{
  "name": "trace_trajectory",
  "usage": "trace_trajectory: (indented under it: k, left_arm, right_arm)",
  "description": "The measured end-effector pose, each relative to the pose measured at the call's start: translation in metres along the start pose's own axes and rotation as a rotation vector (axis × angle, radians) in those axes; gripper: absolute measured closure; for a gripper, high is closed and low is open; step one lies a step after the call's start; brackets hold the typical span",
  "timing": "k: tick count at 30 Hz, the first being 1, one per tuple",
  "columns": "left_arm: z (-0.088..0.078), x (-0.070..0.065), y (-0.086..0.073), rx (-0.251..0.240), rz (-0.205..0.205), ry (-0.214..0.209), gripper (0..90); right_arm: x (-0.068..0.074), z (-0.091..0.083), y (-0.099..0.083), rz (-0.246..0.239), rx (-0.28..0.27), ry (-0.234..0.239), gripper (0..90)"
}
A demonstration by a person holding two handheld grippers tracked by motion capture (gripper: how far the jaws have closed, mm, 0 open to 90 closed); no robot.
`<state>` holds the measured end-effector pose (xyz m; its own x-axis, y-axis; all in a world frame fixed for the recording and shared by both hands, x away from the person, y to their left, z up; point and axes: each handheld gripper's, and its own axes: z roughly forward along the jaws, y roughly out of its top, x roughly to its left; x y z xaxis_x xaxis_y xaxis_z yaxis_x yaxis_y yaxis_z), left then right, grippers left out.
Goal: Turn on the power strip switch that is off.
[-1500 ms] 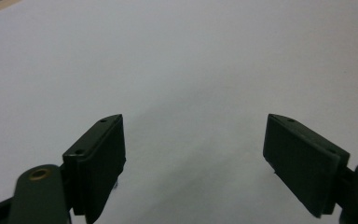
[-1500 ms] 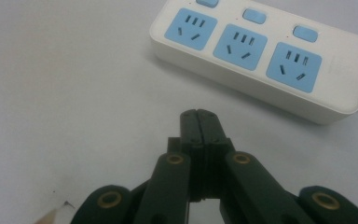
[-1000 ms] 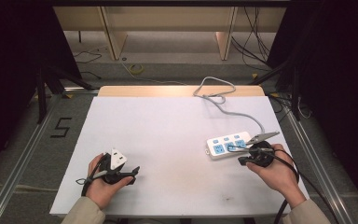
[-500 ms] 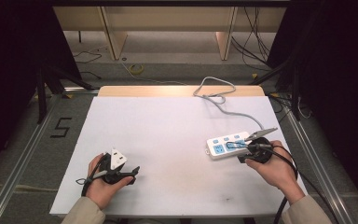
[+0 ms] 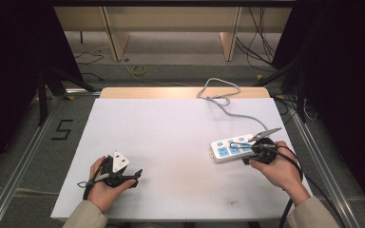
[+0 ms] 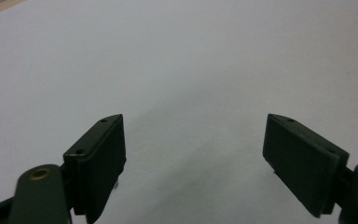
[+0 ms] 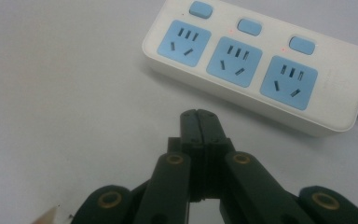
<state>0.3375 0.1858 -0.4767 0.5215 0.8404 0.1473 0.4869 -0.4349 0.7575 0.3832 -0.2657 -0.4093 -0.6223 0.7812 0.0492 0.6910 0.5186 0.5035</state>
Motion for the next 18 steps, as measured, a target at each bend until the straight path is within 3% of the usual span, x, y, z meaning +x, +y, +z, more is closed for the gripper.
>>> trace_trajectory:
  k: [18]
  left_arm:
    - [-0.0002,-0.0002,0.0002,-0.002,0.000,0.000,21.2]
  right_arm:
    - [-0.0017,0.0018,0.0074,0.002,0.015,-0.001,90.0]
